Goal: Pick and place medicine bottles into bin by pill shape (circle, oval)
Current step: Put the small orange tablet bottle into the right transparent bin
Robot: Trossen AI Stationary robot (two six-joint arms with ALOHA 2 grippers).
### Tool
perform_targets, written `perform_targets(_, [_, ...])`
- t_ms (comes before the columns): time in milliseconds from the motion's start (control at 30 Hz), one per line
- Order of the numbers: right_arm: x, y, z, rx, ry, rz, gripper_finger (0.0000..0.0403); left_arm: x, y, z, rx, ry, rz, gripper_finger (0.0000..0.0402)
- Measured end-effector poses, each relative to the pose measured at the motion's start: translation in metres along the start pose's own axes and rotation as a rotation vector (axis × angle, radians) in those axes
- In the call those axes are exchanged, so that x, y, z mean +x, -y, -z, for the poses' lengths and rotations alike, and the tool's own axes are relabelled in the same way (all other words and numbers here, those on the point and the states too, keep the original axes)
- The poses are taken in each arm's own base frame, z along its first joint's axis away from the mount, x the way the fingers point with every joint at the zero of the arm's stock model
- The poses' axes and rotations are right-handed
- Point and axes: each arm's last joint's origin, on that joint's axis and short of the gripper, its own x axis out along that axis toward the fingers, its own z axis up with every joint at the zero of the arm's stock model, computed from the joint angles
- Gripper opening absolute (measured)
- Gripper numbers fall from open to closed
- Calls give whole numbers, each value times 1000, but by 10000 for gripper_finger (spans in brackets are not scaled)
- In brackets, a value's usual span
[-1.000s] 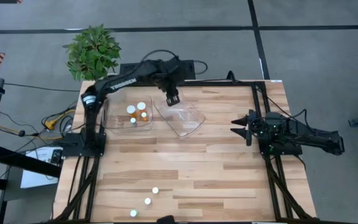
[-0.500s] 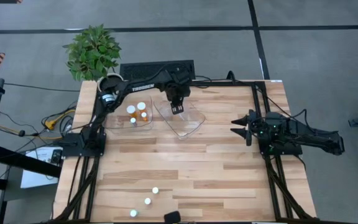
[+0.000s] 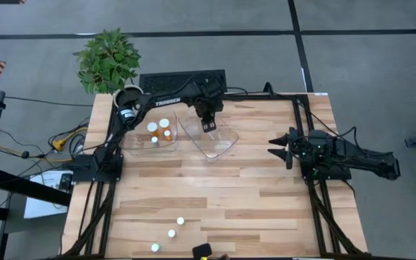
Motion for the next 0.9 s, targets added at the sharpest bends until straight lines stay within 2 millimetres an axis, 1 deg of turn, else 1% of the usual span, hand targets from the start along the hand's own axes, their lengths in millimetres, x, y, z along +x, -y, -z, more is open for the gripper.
perform_targets(133, [0,0,0,0,0,0,225,8,-1,2,-15,-25,10,114])
perform_targets(600, [0,0,0,0,-1,0,225,8,-2,2,-12,-32,14,119])
perform_targets(700, [0,0,0,0,0,0,225,8,-2,2,-6,-34,5,136])
perform_targets(900, [0,0,0,0,-1,0,225,11,-2,4,3,-53,-7,190])
